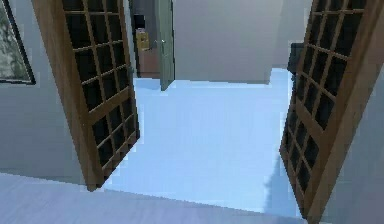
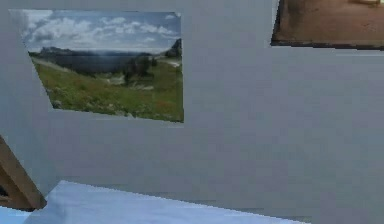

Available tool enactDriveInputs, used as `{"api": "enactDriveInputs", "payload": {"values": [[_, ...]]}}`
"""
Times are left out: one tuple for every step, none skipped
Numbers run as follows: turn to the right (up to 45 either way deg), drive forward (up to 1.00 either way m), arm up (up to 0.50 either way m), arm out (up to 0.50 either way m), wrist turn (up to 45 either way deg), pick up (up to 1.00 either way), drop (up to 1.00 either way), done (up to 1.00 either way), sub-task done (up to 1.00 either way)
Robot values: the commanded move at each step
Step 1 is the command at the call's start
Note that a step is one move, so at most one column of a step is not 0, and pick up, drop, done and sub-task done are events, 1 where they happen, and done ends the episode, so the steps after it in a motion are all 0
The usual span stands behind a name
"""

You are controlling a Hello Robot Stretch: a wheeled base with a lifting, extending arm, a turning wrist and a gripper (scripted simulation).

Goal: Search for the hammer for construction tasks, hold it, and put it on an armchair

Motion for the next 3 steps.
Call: {"api": "enactDriveInputs", "payload": {"values": [[0.0, 1.00, 0.00, 0.00, 0.0, 0.00, 0.00, 0.00, 0.00], [0.0, 1.00, 0.00, 0.00, 0.0, 0.00, 0.00, 0.00, 0.00], [3.0, 0.00, 0.00, 0.00, 0.0, 0.00, 0.00, 0.00, 0.00]]}}
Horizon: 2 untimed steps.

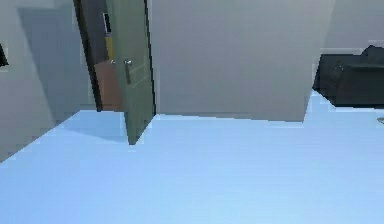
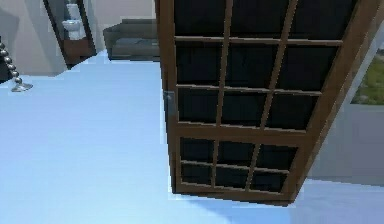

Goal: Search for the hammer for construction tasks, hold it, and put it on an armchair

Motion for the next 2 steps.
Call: {"api": "enactDriveInputs", "payload": {"values": [[0.0, 0.50, 0.00, 0.00, 0.0, 0.00, 0.00, 0.00, 0.00], [-45.0, 0.00, 0.00, 0.00, 0.0, 0.00, 0.00, 0.00, 0.00]]}}
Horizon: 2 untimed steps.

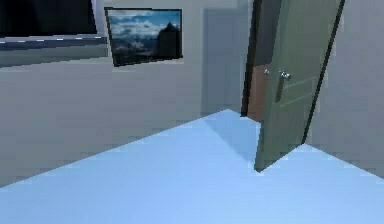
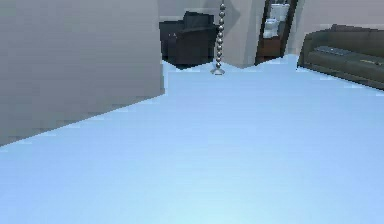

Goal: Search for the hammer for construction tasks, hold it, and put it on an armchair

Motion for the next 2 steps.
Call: {"api": "enactDriveInputs", "payload": {"values": [[-6.0, 0.00, 0.00, 0.00, 0.0, 0.00, 0.00, 0.00, 0.00], [0.0, 0.15, 0.00, 0.00, 0.0, 0.00, 0.00, 0.00, 0.00]]}}
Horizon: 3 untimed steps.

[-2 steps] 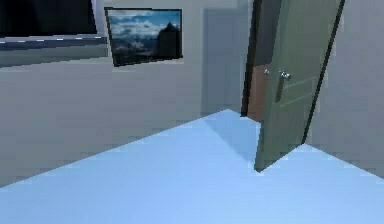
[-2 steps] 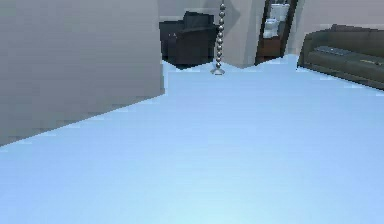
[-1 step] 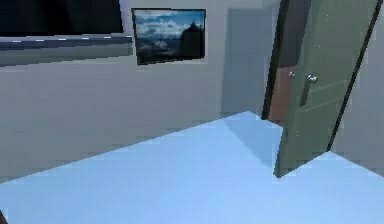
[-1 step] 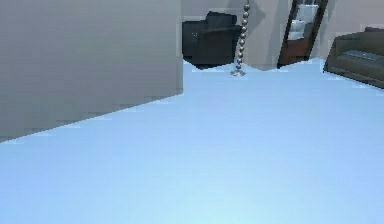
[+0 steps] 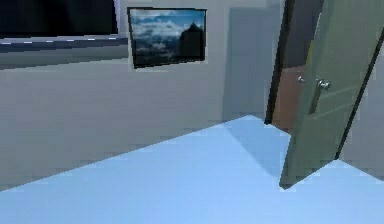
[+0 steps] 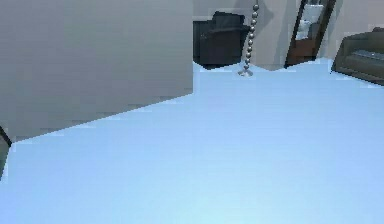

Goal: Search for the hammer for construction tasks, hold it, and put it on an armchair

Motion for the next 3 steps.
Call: {"api": "enactDriveInputs", "payload": {"values": [[9.0, 0.00, 0.00, 0.00, 0.0, 0.00, 0.00, 0.00, 0.00], [0.0, 1.00, 0.00, 0.00, 0.0, 0.00, 0.00, 0.00, 0.00], [3.0, 0.00, 0.00, 0.00, 0.0, 0.00, 0.00, 0.00, 0.00]]}}
